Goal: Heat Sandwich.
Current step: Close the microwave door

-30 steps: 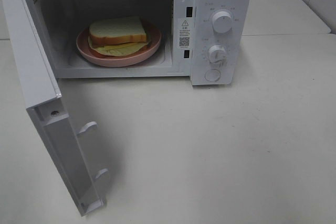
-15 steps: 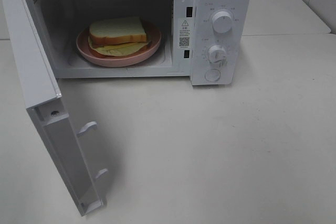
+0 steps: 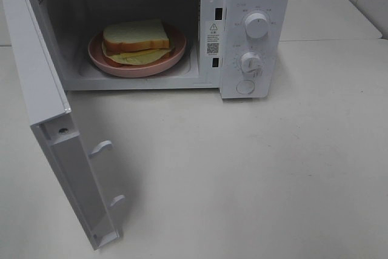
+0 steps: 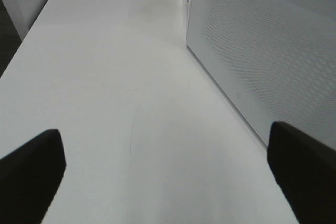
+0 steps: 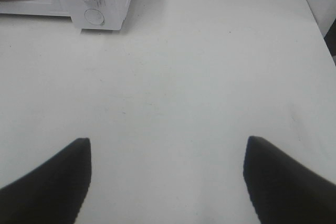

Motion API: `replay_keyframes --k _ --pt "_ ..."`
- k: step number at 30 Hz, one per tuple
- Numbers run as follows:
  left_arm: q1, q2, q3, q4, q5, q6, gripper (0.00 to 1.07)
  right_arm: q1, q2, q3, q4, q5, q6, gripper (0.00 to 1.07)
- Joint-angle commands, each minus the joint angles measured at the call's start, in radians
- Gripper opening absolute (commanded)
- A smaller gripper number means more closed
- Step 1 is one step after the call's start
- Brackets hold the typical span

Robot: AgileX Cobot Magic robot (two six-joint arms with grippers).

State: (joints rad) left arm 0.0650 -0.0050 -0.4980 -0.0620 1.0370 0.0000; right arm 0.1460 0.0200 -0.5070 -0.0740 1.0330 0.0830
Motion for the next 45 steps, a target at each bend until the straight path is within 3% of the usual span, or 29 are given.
replay_keyframes --k 1,45 --pt "-0.005 -0.022 0.004 -0.002 -0.009 0.000 1.01 -0.011 -0.051 0.001 -0.007 0.003 -0.001 0.76" --pt "-0.005 -0.020 0.004 -0.002 -0.009 0.000 1.01 -0.029 -0.051 0.001 -0.003 0.003 -0.003 0.76"
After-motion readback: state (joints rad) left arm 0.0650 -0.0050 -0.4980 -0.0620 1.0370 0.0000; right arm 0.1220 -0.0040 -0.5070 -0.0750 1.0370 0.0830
